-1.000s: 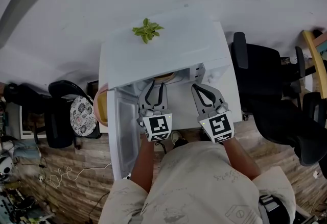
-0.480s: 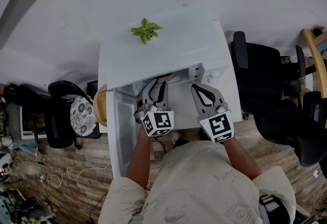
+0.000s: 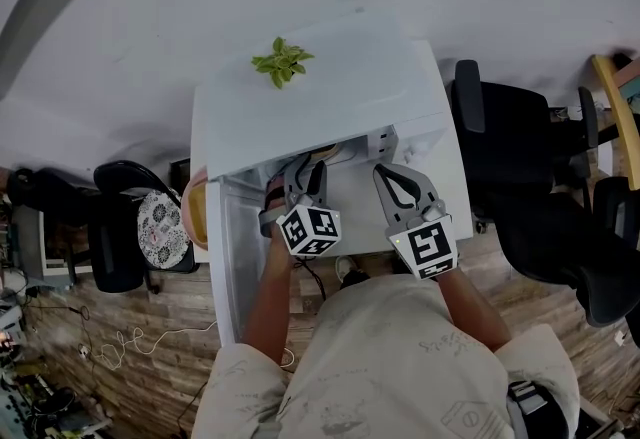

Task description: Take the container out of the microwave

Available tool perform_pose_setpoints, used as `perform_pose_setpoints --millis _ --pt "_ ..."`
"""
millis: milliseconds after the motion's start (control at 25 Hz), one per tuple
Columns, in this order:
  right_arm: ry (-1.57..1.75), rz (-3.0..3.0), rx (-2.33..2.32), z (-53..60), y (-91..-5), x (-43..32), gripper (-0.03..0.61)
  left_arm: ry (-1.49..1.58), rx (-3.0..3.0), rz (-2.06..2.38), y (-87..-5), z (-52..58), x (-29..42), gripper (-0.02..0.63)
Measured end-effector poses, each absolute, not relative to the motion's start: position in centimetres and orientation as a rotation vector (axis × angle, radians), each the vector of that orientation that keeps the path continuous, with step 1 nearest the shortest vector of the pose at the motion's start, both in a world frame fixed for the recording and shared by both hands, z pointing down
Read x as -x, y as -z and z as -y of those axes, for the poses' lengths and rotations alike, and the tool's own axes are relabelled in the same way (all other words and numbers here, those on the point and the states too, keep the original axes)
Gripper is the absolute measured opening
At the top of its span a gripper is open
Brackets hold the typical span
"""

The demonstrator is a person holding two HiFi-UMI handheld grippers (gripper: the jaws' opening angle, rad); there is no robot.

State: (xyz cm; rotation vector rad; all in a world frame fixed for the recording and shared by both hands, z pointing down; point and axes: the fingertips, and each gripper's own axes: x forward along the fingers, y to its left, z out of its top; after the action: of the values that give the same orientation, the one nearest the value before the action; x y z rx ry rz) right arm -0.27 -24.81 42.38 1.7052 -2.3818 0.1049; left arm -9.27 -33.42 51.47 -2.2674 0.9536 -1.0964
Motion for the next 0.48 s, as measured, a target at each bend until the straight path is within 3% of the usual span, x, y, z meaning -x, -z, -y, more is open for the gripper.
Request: perform_pose_setpoints --millis 480 --pt "-0.106 2.372 -1.711 25.0 -42.5 -0.3 0.014 1.303 2.154 -0.808 -54.8 34.8 9.1 0.123"
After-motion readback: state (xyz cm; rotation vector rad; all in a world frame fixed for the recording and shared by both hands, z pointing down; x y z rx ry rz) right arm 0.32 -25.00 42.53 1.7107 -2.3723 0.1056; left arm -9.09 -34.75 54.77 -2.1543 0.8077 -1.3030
